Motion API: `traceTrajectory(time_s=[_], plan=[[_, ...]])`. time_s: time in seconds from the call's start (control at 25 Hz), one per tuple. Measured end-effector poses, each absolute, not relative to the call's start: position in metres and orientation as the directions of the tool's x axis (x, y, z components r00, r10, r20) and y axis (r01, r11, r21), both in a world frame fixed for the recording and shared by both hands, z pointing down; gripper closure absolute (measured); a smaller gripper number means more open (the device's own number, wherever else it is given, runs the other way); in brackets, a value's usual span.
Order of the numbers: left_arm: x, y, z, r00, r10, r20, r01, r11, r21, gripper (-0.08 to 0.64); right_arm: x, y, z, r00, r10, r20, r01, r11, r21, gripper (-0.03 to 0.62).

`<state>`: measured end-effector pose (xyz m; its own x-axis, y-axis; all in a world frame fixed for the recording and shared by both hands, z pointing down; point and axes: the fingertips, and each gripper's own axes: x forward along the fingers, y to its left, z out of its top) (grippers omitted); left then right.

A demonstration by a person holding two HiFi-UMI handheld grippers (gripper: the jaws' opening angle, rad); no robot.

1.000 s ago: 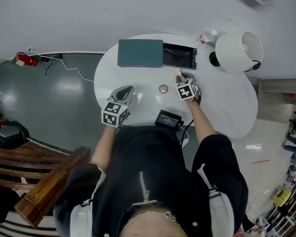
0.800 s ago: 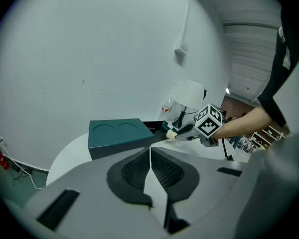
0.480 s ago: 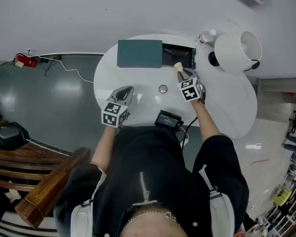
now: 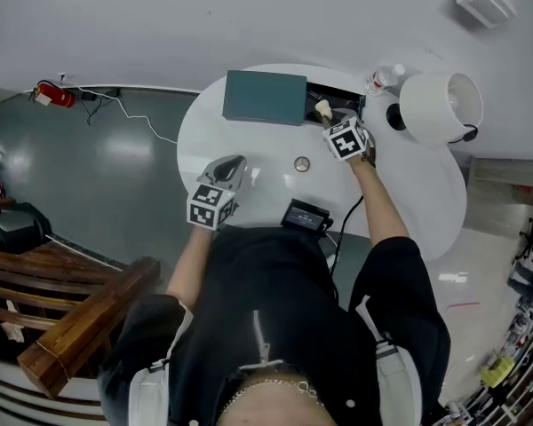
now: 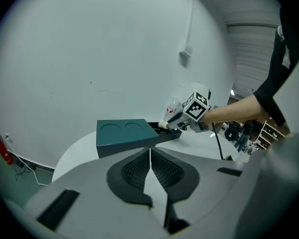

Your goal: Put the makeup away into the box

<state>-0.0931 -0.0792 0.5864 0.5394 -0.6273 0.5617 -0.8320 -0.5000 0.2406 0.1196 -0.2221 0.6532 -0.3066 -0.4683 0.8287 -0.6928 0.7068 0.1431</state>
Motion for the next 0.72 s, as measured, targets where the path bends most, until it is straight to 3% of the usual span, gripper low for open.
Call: traceTrajectory(time_s=[0.52,0.72], plan=[[-0.118,-0.077,0.59,0.477,-0.66,0.58,-0.875,-0.419,0.243,0.546,0.114,-0.246,0.709,-0.244,-0.218,0.945,-0.659,0.752,0.003,0.5],[-0.123,-0.078,0.593,0.465,-0.664,0.585,-0.883,-0.4,0.247,0.546,0.111,-0.248,0.719,-0.253,-0.182,0.95,-0.66,0.75,-0.032,0.474]])
